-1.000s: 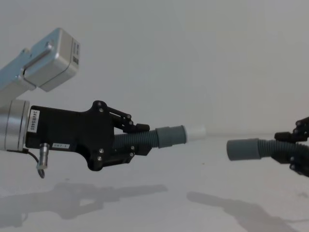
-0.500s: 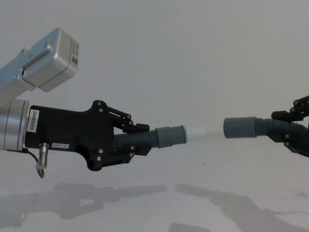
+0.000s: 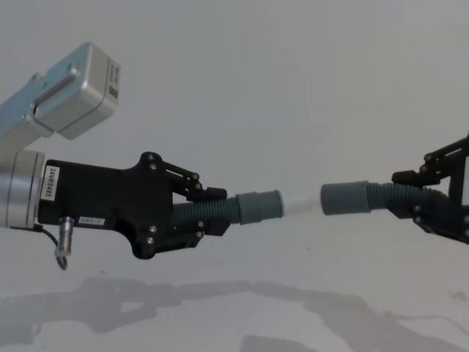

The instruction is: Use both hands to pick up one end of the pipe from the table, align the ends, and insert them.

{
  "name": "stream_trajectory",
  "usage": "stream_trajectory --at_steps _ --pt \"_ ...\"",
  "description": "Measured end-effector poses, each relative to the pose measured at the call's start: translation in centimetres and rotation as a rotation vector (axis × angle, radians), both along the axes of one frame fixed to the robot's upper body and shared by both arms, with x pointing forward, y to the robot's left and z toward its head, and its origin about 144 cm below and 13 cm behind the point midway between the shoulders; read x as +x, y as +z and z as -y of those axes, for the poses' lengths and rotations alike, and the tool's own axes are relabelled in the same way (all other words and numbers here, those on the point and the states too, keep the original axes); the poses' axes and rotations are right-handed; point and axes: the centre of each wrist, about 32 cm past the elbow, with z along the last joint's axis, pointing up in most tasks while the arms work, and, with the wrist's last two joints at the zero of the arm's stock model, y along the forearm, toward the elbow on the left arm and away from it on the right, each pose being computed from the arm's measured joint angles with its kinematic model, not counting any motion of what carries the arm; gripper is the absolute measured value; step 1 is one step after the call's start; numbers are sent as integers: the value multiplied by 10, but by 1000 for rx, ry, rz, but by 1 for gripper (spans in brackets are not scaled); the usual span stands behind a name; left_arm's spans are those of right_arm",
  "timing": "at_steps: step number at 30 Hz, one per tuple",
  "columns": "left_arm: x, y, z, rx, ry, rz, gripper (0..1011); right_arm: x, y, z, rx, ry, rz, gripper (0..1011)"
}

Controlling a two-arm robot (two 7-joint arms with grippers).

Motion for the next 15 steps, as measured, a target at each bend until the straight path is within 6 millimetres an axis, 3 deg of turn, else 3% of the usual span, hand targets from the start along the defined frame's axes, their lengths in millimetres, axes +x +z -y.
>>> stream_trajectory --at_steps 15 --pt "0 0 0 0 0 0 308 7 6 -6 17 51 -5 256"
